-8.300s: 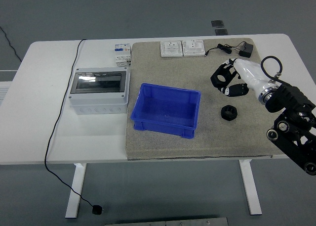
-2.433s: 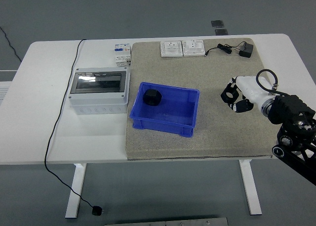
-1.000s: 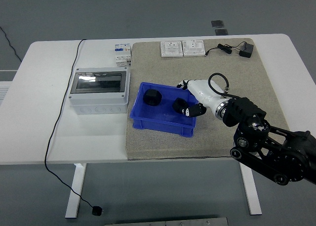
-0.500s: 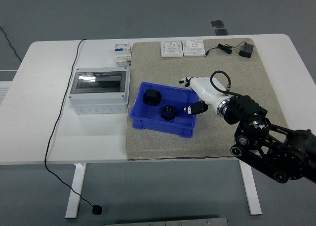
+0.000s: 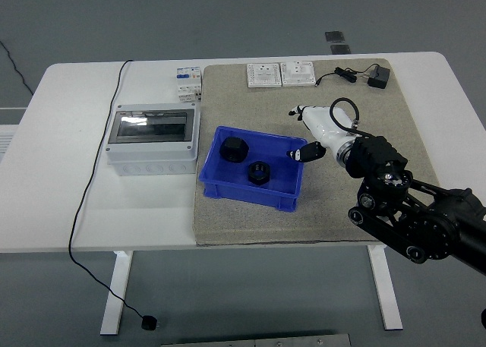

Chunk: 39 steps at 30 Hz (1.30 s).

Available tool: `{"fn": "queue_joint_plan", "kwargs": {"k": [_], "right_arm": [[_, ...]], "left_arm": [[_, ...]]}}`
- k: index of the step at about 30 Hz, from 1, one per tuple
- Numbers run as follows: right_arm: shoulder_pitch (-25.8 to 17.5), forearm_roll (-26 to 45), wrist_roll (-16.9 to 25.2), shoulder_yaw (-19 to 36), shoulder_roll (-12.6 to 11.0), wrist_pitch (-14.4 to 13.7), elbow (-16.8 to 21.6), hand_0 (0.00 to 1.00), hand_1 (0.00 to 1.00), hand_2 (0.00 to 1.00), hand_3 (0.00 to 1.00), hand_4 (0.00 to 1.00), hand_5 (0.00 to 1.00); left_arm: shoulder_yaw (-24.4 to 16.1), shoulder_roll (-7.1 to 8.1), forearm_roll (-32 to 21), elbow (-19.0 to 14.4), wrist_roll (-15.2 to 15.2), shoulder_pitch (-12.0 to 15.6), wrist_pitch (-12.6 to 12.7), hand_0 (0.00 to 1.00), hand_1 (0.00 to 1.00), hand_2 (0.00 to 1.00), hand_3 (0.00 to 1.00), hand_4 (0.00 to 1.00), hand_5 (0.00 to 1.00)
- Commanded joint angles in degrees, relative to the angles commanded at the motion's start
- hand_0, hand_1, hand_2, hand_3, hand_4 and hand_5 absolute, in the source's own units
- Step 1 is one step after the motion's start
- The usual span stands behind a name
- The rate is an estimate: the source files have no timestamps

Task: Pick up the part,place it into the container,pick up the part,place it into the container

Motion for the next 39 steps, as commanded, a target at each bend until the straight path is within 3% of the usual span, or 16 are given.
{"fn": "queue_joint_plan", "kwargs": {"k": [9,21,39], "right_arm": [[1.7,0.4,0.3,-0.4,2.1,-0.4,-5.8,0.333,0.649,0.773,0.811,0.87,0.314],[3.1,-5.1,-1.0,0.3,1.7,2.1,-7.8,0.329,0.638,0.767,0.802,0.86,0.266],[5.3,-5.3,1.3,-0.6,3.4,0.2,-12.5,0.323,0.629,0.758,0.788,0.856,0.289]], "left_arm": [[0.0,0.04,0.0,0.0,-0.1,-0.1,0.0,0.707,0.568,0.514,0.524,0.542,0.482],[0.0,0.09,0.1,0.0,-0.2,-0.2,0.1,0.707,0.567,0.514,0.524,0.544,0.482],[0.1,0.02,0.3,0.0,-0.3,-0.3,0.1,0.707,0.567,0.514,0.525,0.55,0.489]]}}
